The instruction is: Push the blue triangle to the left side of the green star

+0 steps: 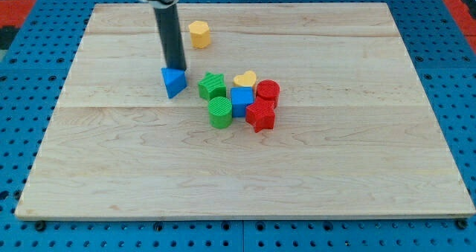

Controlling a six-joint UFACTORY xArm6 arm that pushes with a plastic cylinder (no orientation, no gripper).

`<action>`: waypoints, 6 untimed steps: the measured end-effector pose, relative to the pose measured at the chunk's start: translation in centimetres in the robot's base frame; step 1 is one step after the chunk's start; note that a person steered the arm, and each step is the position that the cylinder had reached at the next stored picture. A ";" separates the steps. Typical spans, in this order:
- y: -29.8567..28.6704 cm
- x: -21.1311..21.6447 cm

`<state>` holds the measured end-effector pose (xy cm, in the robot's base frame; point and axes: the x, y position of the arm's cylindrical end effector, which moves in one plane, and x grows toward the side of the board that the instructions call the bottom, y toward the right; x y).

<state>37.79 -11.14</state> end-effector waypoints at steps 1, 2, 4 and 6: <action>0.0 3.0; -1.8 2.7; -8.0 6.7; -0.6 6.7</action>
